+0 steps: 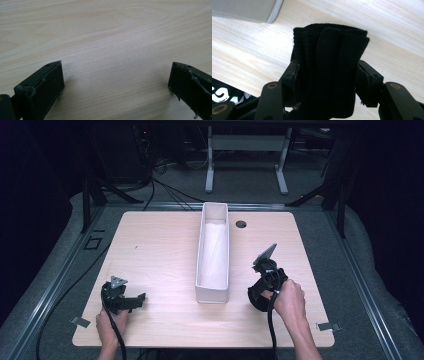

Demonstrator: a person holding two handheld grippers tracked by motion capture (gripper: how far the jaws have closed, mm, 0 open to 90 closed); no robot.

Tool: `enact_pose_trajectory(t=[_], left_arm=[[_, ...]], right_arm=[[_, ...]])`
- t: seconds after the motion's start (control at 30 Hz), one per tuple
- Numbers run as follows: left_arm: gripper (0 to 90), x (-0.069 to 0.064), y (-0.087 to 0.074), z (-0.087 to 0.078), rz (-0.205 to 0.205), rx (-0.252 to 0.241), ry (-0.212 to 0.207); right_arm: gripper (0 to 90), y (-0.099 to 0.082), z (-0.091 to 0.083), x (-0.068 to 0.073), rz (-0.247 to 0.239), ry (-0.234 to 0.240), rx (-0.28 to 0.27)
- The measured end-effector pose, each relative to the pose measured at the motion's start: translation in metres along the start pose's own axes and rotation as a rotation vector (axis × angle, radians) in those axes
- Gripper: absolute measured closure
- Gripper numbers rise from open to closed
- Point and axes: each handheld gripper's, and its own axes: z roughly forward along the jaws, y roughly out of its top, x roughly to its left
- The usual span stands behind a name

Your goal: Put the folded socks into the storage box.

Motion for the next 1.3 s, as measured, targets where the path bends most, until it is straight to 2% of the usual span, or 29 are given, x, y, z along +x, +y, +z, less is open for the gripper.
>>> enact_pose_trajectory(t=[0.03, 0.13, 0.23, 0.43, 0.6, 1.0, 1.1, 1.2, 1.23, 1.3], left_arm=[[0.1, 0.0, 0.0, 0.0, 0.0, 0.0, 0.0], [0.1, 0.0, 0.0, 0.0, 0.001, 0.0, 0.0], [0.1, 0.0, 0.0, 0.0, 0.001, 0.0, 0.0], [0.1, 0.0, 0.0, 0.0, 0.001, 0.0, 0.001], [0.1, 0.0, 0.0, 0.0, 0.001, 0.0, 0.001], [0.2, 0.0, 0.0, 0.0, 0.001, 0.0, 0.001], [0.2, 0.0, 0.0, 0.0, 0.002, 0.001, 0.0], [0.2, 0.0, 0.0, 0.0, 0.002, 0.001, 0.001], [0.2, 0.0, 0.0, 0.0, 0.003, 0.001, 0.001], [0.2, 0.0, 0.0, 0.0, 0.003, 0.001, 0.0]], right_arm=[[44.0, 0.0, -0.001, 0.001, 0.0, -0.028, -0.006], [44.0, 0.003, -0.009, -0.002, -0.002, 0.002, -0.005], [44.0, 0.006, -0.02, -0.001, -0.006, -0.024, -0.015], [44.0, 0.01, -0.035, -0.001, -0.004, -0.018, -0.022], [44.0, 0.012, -0.042, -0.001, -0.011, -0.008, -0.021], [44.0, 0.017, -0.062, -0.001, -0.015, -0.042, -0.026], [44.0, 0.018, -0.068, -0.002, -0.015, -0.031, -0.03], [44.0, 0.019, -0.073, -0.001, -0.014, -0.052, -0.038], [44.0, 0.02, -0.077, -0.001, -0.017, -0.036, -0.04], [44.0, 0.02, -0.079, 0.0, -0.021, -0.039, -0.043]])
